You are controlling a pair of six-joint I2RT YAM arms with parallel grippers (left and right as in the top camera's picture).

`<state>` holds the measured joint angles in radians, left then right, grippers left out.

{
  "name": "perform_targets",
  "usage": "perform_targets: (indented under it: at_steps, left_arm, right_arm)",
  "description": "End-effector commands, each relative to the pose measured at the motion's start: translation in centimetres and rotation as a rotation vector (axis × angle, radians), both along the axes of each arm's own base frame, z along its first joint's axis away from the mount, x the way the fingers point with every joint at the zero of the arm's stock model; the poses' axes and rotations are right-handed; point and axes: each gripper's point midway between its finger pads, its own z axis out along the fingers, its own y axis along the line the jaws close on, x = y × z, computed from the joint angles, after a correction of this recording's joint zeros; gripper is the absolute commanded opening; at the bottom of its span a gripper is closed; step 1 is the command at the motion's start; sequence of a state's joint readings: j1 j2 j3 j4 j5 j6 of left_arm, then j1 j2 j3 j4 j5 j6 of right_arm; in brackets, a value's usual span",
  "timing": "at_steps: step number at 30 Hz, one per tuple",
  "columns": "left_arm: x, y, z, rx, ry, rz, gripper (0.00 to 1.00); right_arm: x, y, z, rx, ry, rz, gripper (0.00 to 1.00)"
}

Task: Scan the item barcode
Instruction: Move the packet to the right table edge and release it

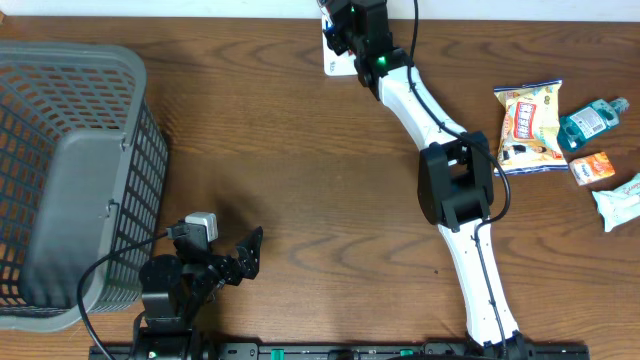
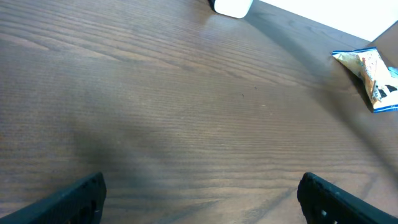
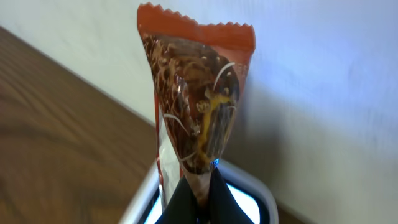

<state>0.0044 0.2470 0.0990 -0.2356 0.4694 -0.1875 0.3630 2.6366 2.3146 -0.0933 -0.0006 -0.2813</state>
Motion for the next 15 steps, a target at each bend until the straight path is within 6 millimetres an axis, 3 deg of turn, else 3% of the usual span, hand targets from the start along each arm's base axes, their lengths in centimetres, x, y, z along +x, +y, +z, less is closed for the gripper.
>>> perform_targets:
  at_steps: [1, 5, 9, 12, 15]
  left_arm:
    - [-0.5, -0.2, -1.1, -0.012, 0.041, -0.009, 0.98]
    - [-0.5, -0.2, -1.1, -0.012, 0.041, -0.009, 0.98]
    - [-0.5, -0.2, -1.1, -0.012, 0.041, -0.009, 0.99]
    - [-0.5, -0.2, -1.1, -0.012, 0.041, -0.009, 0.99]
    - [-0.5, -0.2, -1.1, -0.012, 0.041, -0.009, 0.98]
  right_arm:
    - [-0.1, -3.9, 6.0, 0.011, -0.016, -0.193, 0.01]
    - [-3.6, -10.0, 9.7, -0.043, 0.128, -0.303, 0.01]
    - [-8.5, -18.3, 12.2, -0.031, 0.285, -0.555, 0.01]
    - [-13.4, -25.4, 12.1, 0.043, 0.418, -0.867, 0.01]
    - [-18.1, -31.6, 10.5, 0.104, 0.538, -1.164, 0.01]
